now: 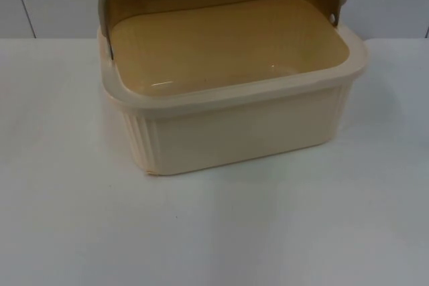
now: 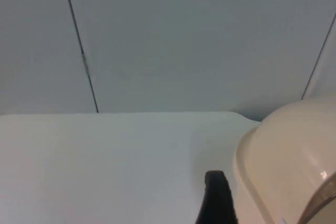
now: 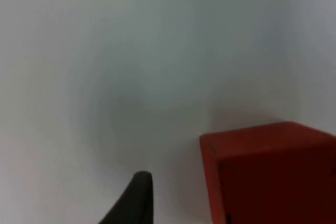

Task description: Open the box lid with the left hand, place the block into the box with the right hand, then close the box lid with the left hand.

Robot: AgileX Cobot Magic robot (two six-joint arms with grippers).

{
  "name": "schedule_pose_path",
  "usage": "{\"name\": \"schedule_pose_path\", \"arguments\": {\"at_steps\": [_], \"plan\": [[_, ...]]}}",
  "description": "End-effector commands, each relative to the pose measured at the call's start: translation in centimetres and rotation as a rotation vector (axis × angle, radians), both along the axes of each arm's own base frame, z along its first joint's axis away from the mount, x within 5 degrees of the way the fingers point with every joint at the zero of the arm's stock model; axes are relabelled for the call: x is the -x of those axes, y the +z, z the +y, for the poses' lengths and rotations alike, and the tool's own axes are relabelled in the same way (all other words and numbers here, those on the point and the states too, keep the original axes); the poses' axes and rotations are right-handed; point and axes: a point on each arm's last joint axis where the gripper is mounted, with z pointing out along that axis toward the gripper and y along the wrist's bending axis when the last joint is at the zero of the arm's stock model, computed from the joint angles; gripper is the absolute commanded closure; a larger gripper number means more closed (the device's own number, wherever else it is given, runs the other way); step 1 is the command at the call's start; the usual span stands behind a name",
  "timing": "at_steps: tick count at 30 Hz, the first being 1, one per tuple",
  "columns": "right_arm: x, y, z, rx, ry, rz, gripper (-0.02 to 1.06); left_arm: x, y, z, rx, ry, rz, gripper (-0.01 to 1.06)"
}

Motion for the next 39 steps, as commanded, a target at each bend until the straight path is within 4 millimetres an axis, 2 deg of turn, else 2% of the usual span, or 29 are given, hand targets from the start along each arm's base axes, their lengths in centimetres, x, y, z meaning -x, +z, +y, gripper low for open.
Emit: {"name": "schedule_pose_path", "arguments": {"at_steps": [1, 8, 10, 11, 12, 13, 16, 23, 25, 27, 28, 31, 32, 37, 38, 39], "plan": [[-0.2, -0.3, 0.0, 0.005, 0.023, 0.022, -0.01, 0.2, 0.1, -0.1, -0.001, -0.005, -0.004, 0.47], [-0.2, -2.4, 0.0, -0.002, 0.065, 0.099, 0.02, 0.2, 0.1, -0.1, -0.001, -0.005, -0.004, 0.47], [-0.1, -2.6, 0.0, -0.002, 0.071, 0.106, 0.13, 0.2, 0.1, -0.1, -0.001, -0.005, -0.004, 0.47], [-0.2, -2.6, -0.1, 0.004, 0.076, 0.103, 0.24, 0.2, 0.1, -0.1, -0.001, -0.005, -0.004, 0.47], [-0.2, -2.6, -0.1, 0.004, 0.076, 0.103, 0.24, 0.2, 0.1, -0.1, -0.001, -0.005, -0.004, 0.47], [-0.2, -2.4, -0.1, 0.013, 0.084, 0.101, 0.38, 0.2, 0.1, -0.1, -0.001, -0.005, -0.004, 0.47], [-0.2, -2.1, -0.4, 0.032, 0.050, 0.091, 1.02, 0.2, 0.1, -0.1, -0.001, -0.005, -0.004, 0.47], [0.0, -0.9, -0.7, 0.062, 0.015, 0.081, 1.04, 0.2, 0.1, -0.1, -0.001, -0.005, -0.004, 0.47], [0.0, 0.3, -0.7, 0.064, 0.002, 0.045, 1.04, 0.2, 0.1, -0.1, -0.001, -0.005, -0.004, 0.47], [0.0, 2.5, -0.6, 0.070, -0.021, -0.030, 1.04, 0.2, 0.1, -0.1, -0.001, -0.005, -0.004, 0.47], [0.0, 2.5, -0.6, 0.070, -0.021, -0.030, 1.04, 0.2, 0.1, -0.1, -0.001, -0.005, -0.004, 0.47], [0.1, 6.0, -0.4, 0.062, -0.050, -0.148, 1.04, 0.2, 0.1, -0.1, -0.001, -0.005, -0.004, 0.47], [0.1, 6.0, -0.4, 0.062, -0.050, -0.148, 1.04, 0.2, 0.1, -0.1, -0.001, -0.005, -0.004, 0.47], [0.7, 13.1, 0.5, -0.014, -0.109, -0.339, 1.04, 0.2, 0.1, -0.1, -0.001, -0.004, -0.002, 0.47], [0.7, 13.1, 0.5, -0.014, -0.109, -0.339, 1.04, 0.2, 0.1, -0.1, -0.001, -0.004, -0.002, 0.47], [1.1, 14.3, 0.8, -0.026, -0.104, -0.370, 1.04, 0.2, 0.1, -0.1, -0.001, -0.004, -0.002, 0.47]]}}
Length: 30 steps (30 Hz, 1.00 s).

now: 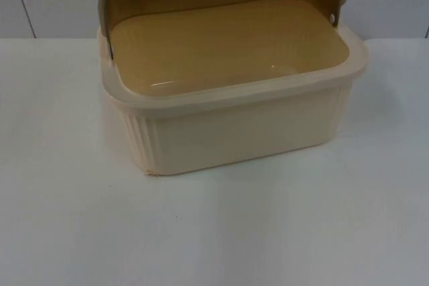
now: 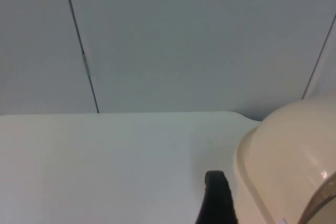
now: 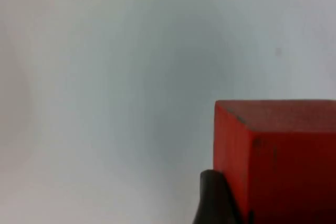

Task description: Open the box lid with the left hand, place the block into the box with the right hand, then close the box lid with the left hand.

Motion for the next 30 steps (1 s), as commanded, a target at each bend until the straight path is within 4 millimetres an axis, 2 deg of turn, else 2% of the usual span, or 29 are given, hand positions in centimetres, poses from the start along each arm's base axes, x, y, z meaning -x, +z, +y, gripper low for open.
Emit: {"name": "schedule_pose_path", "arguments": {"at_steps": [1, 3, 4, 10, 11, 13, 15, 16, 18, 20, 21, 23, 25, 27, 30], "plan": [[0.7, 2.3, 0.8, -0.020, 0.024, -0.052, 1.04, 0.2, 0.1, -0.1, 0.000, -0.003, -0.001, 0.47], [1.5, 4.2, 2.5, -0.002, 0.087, -0.099, 1.04, 0.2, 0.1, -0.1, 0.005, -0.003, 0.000, 0.47], [1.5, 4.2, 2.5, -0.002, 0.087, -0.099, 1.04, 0.2, 0.1, -0.1, 0.005, -0.003, 0.000, 0.47], [5.1, 9.0, 9.1, 0.086, 0.311, -0.177, 1.04, 0.3, 0.0, -0.1, 0.017, 0.003, 0.010, 0.47], [5.1, 9.0, 9.1, 0.086, 0.311, -0.177, 1.04, 0.3, 0.0, -0.1, 0.017, 0.003, 0.010, 0.47], [7.4, 10.9, 11.0, 0.070, 0.365, -0.241, 1.04, 0.3, -0.1, 0.0, 0.012, 0.012, 0.025, 0.47], [8.7, 11.7, 11.8, 0.069, 0.393, -0.275, 1.04, 0.4, -0.2, 0.0, 0.016, 0.018, 0.037, 0.47], [8.7, 11.7, 11.8, 0.069, 0.393, -0.275, 1.04, 0.4, -0.2, 0.0, 0.016, 0.018, 0.037, 0.47], [11.1, 12.9, 12.3, 0.059, 0.422, -0.331, 1.04, 0.4, -0.3, 0.0, 0.024, 0.021, 0.042, 0.47], [12.3, 13.1, 12.4, 0.058, 0.432, -0.352, 1.04, 0.4, -0.3, 0.0, 0.035, 0.022, 0.045, 0.47], [13.6, 13.4, 12.5, 0.056, 0.448, -0.384, 1.04, 0.4, -0.3, 0.0, 0.037, 0.022, 0.045, 0.47], [14.0, 13.4, 12.6, 0.052, 0.450, -0.389, 1.04, 0.4, -0.3, 0.0, 0.037, 0.022, 0.045, 0.47], [15.4, 12.8, 13.0, 0.038, 0.484, -0.427, 1.04, 0.4, -0.3, 0.0, 0.037, 0.022, 0.045, 0.47], [15.8, 12.4, 13.3, 0.031, 0.499, -0.437, 1.04, 0.4, -0.3, 0.0, 0.037, 0.022, 0.045, 0.47], [15.9, 10.6, 14.7, 0.013, 0.566, -0.465, 1.04, 0.4, -0.3, 0.0, 0.037, 0.022, 0.045, 0.47]]}}
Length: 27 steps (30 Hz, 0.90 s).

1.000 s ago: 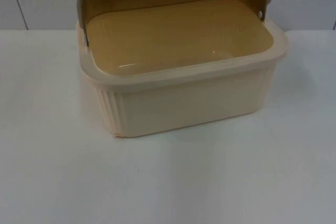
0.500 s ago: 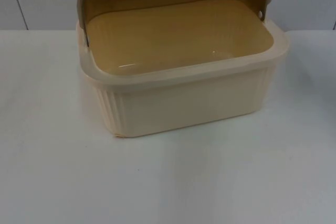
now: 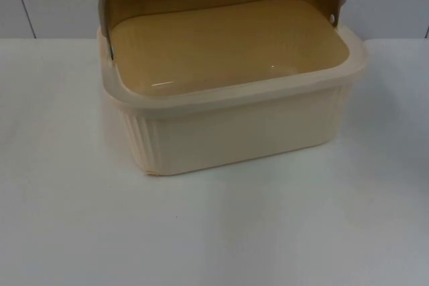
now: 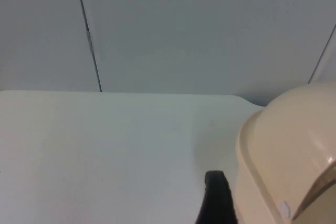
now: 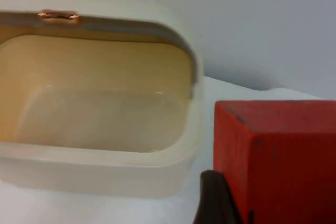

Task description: Open the box lid with the left hand, place the block into the box with the right hand, then close the box lid with the left hand.

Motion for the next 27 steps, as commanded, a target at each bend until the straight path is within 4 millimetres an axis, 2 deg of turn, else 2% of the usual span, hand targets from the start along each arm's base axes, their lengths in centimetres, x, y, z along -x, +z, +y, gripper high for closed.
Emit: {"name": "schedule_pose_path", "arguments": {"at_steps": [1, 5, 8, 9, 13, 14, 15, 19, 20, 23, 27], "plan": [[-0.2, -1.0, 0.9, -0.019, 0.036, -0.040, 1.04, 0.2, 0.1, -0.1, 0.015, -0.005, -0.005, 0.47], [-1.3, -2.9, 2.7, -0.031, 0.097, -0.067, 1.04, 0.2, 0.1, -0.1, 0.015, -0.005, -0.005, 0.47], [-2.6, -4.5, 4.7, -0.023, 0.151, -0.048, 1.04, 1.2, 0.9, -0.3, 0.037, -0.014, -0.028, 0.47], [-2.6, -4.5, 4.7, -0.023, 0.151, -0.048, 1.04, 1.2, 0.9, -0.3, 0.037, -0.014, -0.028, 0.47], [-4.6, -6.8, 6.3, -0.020, 0.162, 0.009, 1.04, 4.0, 3.9, -0.7, -0.036, -0.106, -0.196, 0.47], [-5.1, -7.5, 6.6, -0.029, 0.152, 0.033, 1.04, 4.8, 4.6, -0.5, -0.030, -0.108, -0.229, 0.47], [-5.1, -7.5, 6.6, -0.029, 0.152, 0.033, 1.04, 4.8, 4.6, -0.5, -0.030, -0.108, -0.229, 0.47], [-6.9, -9.3, 7.5, -0.027, 0.152, 0.030, 1.04, 7.9, 6.9, 0.6, -0.050, -0.107, -0.355, 0.47], [-6.9, -9.3, 7.5, -0.027, 0.152, 0.030, 1.04, 7.9, 6.9, 0.6, -0.050, -0.107, -0.355, 0.47], [-9.0, -10.7, 8.6, 0.006, 0.161, 0.061, 1.04, 9.1, 7.4, 0.7, -0.074, -0.142, -0.464, 0.47], [-11.3, -11.9, 9.9, 0.030, 0.168, 0.083, 1.04, 9.2, 6.1, 0.6, -0.015, -0.135, -0.447, 0.47]]}}
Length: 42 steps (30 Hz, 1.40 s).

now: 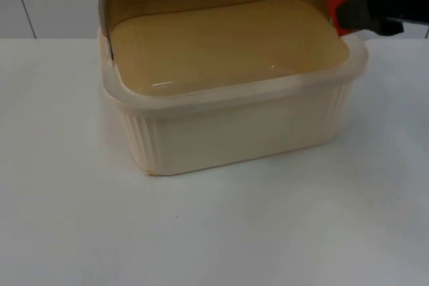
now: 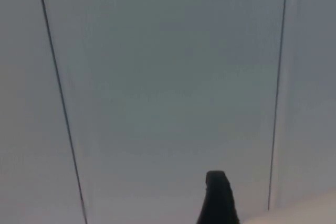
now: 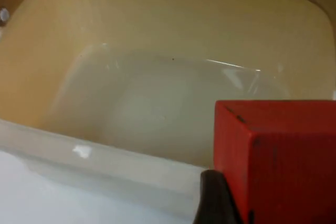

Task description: Open the box lid with the left hand, place the block into the box with the right hand, then close the box lid with the left hand.

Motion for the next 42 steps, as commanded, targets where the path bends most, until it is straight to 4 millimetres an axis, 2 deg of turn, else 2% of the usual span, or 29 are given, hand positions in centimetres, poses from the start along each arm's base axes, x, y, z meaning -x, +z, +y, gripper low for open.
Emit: {"name": "schedule_pose_path", "arguments": {"at_steps": [1, 8, 14, 24, 30, 32, 33, 35, 36, 37, 39, 40, 41, 42], "plan": [[-1.7, 0.1, 1.0, 0.003, 0.015, -0.035, 1.04, -0.2, -1.1, -0.1, 0.032, 0.002, 0.031, 0.47], [-6.0, -0.9, 3.3, 0.042, 0.029, -0.003, 1.04, -1.6, -2.7, 0.1, 0.104, 0.082, 0.151, 0.47], [-8.1, -2.4, 4.5, 0.059, 0.030, 0.029, 1.04, -1.6, -2.7, 0.3, 0.063, 0.097, 0.147, 0.47], [-9.2, -5.6, 5.0, 0.124, 0.061, 0.039, 1.04, -1.6, -2.7, 0.4, 0.037, 0.106, 0.141, 0.47], [-9.4, -5.5, 5.0, 0.105, 0.054, 0.020, 1.01, -1.7, -2.7, 0.4, 0.030, 0.107, 0.141, 0.47], [-9.3, -5.5, 5.0, 0.104, 0.051, 0.030, 0.91, -1.7, -2.7, 0.4, 0.030, 0.110, 0.144, 0.47], [-9.4, -5.6, 5.0, 0.106, 0.049, 0.034, 0.82, -1.7, -2.7, 0.4, 0.030, 0.113, 0.146, 0.47], [-9.4, -5.6, 5.0, 0.106, 0.049, 0.034, 0.78, -1.7, -2.7, 0.4, 0.030, 0.113, 0.146, 0.47], [-9.4, -5.6, 5.0, 0.106, 0.049, 0.034, 0.62, -1.7, -2.7, 0.4, 0.030, 0.113, 0.146, 0.47], [-9.4, -5.6, 5.0, 0.106, 0.049, 0.034, 0.52, -1.7, -2.7, 0.4, 0.030, 0.113, 0.146, 0.47], [-9.3, -5.7, 4.9, 0.110, 0.049, 0.042, 0.22, -1.7, -2.7, 0.4, 0.030, 0.113, 0.146, 0.47], [-9.3, -5.7, 4.9, 0.110, 0.049, 0.042, 0.22, -1.7, -2.7, 0.4, 0.030, 0.113, 0.146, 0.47], [-9.3, -5.8, 4.9, 0.116, 0.049, 0.053, 0.06, -1.7, -2.7, 0.4, 0.030, 0.113, 0.146, 0.47], [-9.2, -5.8, 4.8, 0.122, 0.049, 0.063, -0.01, -1.7, -2.7, 0.4, 0.030, 0.113, 0.146, 0.47]]}}
